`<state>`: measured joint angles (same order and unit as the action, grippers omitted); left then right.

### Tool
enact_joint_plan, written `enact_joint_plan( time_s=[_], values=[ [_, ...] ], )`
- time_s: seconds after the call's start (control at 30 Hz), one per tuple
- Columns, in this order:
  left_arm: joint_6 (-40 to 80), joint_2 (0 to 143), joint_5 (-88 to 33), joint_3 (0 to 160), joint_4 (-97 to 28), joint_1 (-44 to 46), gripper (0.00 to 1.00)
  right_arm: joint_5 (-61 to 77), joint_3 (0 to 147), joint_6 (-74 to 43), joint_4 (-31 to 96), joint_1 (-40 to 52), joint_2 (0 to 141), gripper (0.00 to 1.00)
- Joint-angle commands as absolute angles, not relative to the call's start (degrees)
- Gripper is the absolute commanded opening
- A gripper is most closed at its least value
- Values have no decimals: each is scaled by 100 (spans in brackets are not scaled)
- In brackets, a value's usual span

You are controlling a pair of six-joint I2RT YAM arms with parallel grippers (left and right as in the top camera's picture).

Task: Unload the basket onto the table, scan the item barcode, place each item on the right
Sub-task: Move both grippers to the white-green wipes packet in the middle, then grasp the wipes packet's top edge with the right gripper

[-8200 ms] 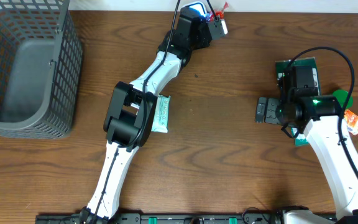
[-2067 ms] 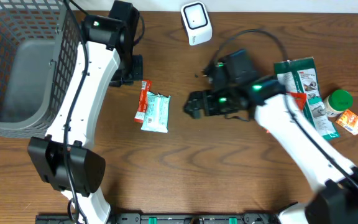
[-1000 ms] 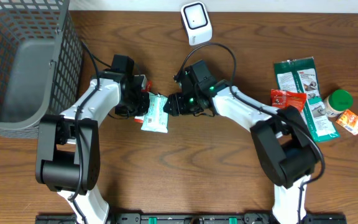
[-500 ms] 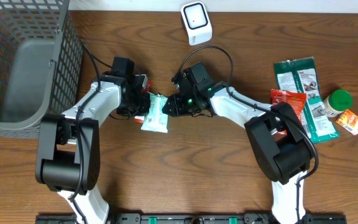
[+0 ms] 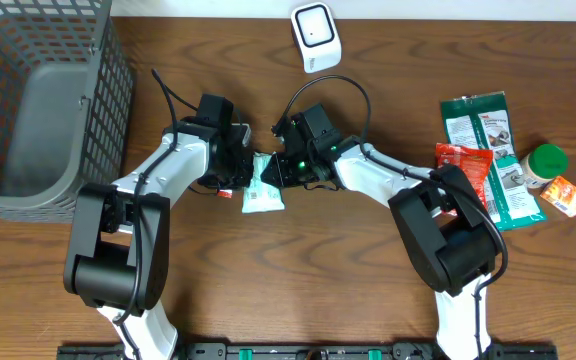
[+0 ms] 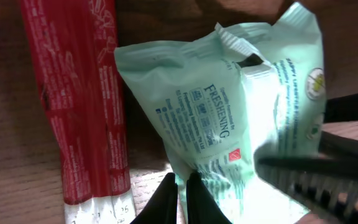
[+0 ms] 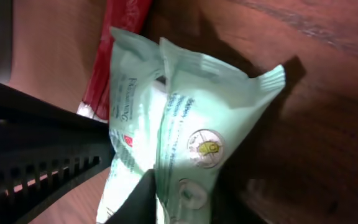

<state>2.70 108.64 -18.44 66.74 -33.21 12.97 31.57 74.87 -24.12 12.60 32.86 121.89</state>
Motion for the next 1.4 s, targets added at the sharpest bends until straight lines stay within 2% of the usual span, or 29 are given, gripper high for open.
enact_joint_plan(
  time_s=[0.0, 0.27, 0.4, 0.43, 0.63, 0.77, 0.93, 0.97, 1.03, 1.07, 1.17, 1.37],
  values=[
    [174, 10746, -1815, 6724, -3343, 1354, 11, 3306, 7430, -2001, 1313, 3380, 12289, 15],
    [174, 10092, -1815, 6726, -3376, 1339, 17, 2512, 7452, -1361, 2123, 3321, 11671, 1],
    [255, 9518, -1809, 6726, -3463, 1319, 17, 1900, 7452, -976, 2620, 3336, 11166, 1],
    [340, 9384, -1743, 6726, -3520, 1319, 21, 1695, 7452, -919, 2766, 3336, 11026, 1],
    [932, 9063, -1601, 6718, -4082, 1323, 22, 891, 7450, -958, 3540, 3332, 10698, 1],
    [930, 9100, -1778, 6420, -4034, 1400, 21, 884, 7358, -1500, 3489, 3339, 10855, 1],
    [932, 9102, -2519, 5931, -3385, 1627, 21, 897, 7153, -2010, 3385, 3343, 11109, 1],
    [932, 9109, -2517, 5854, -3280, 1691, 21, 928, 7129, -2023, 3389, 3343, 11157, 5],
    [937, 9126, -2510, 5760, -3111, 1798, 21, 930, 7109, -2012, 3411, 3343, 11183, 47],
    [1015, 9137, -2508, 5728, -3011, 1850, 21, 930, 7109, -2010, 3409, 3341, 11187, 54],
    [1186, 9203, -2508, 5658, -2613, 1994, 21, 976, 7120, -2012, 3409, 3251, 11187, 60],
    [1490, 9459, -2508, 5636, -1806, 2248, 21, 2495, 7120, -1708, 3411, 2523, 11187, 57]
  ],
)
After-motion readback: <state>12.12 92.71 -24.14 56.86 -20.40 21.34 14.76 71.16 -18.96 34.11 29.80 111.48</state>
